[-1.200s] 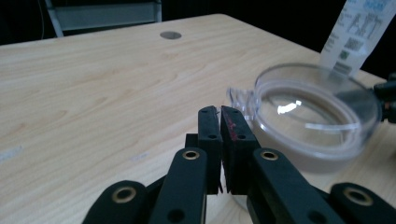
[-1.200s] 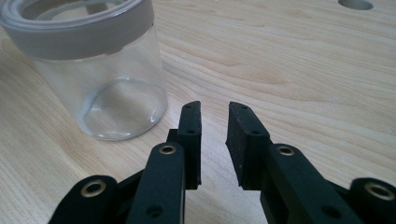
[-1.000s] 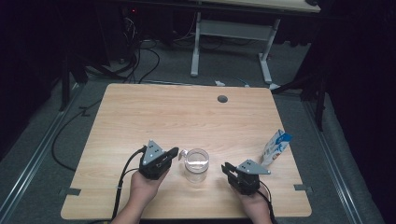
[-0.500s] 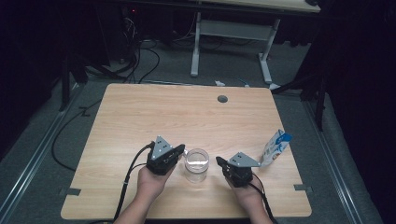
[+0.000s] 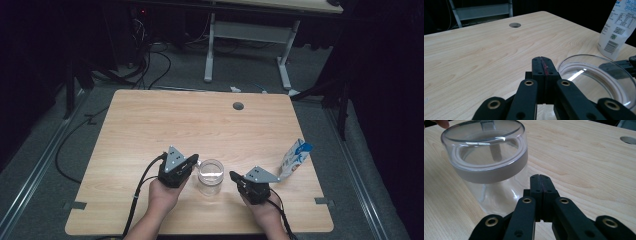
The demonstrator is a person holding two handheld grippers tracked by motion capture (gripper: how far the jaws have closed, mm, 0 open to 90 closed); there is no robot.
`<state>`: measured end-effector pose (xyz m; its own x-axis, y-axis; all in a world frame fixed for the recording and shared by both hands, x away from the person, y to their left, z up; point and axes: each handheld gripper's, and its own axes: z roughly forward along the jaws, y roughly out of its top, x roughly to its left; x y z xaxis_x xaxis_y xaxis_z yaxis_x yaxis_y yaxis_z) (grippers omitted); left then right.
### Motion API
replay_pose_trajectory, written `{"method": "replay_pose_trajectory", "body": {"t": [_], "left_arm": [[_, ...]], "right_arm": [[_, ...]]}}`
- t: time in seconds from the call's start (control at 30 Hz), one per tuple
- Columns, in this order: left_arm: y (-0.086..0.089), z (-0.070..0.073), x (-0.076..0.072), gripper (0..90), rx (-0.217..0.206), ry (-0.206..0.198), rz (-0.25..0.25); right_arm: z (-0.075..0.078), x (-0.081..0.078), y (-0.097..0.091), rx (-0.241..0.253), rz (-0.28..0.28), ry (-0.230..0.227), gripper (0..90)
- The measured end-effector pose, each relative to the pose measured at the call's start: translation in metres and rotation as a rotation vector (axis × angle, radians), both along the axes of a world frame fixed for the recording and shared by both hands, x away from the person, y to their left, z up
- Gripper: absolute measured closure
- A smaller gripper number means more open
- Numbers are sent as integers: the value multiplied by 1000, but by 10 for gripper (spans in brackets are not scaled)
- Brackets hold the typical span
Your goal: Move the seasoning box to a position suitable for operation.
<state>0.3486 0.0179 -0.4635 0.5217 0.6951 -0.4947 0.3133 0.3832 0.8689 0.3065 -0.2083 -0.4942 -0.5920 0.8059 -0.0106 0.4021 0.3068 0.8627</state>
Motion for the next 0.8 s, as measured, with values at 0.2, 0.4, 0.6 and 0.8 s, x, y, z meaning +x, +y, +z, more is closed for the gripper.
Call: {"method": "replay_pose_trajectory", "body": {"t": [0.2,0.4,0.6,0.8], "left_arm": [[1,0,1,900,-19,7,1],[2,0,1,900,-28,12,1],[2,-1,0,900,-32,11,-1],[2,-1,0,900,-33,5,-1]], "right_arm": [[-1,1,0,-5,-11,3,895],[0,2,0,4,-23,14,875],[-1,2,0,2,-34,22,874],[0,1,2,-5,-12,8,869]]}}
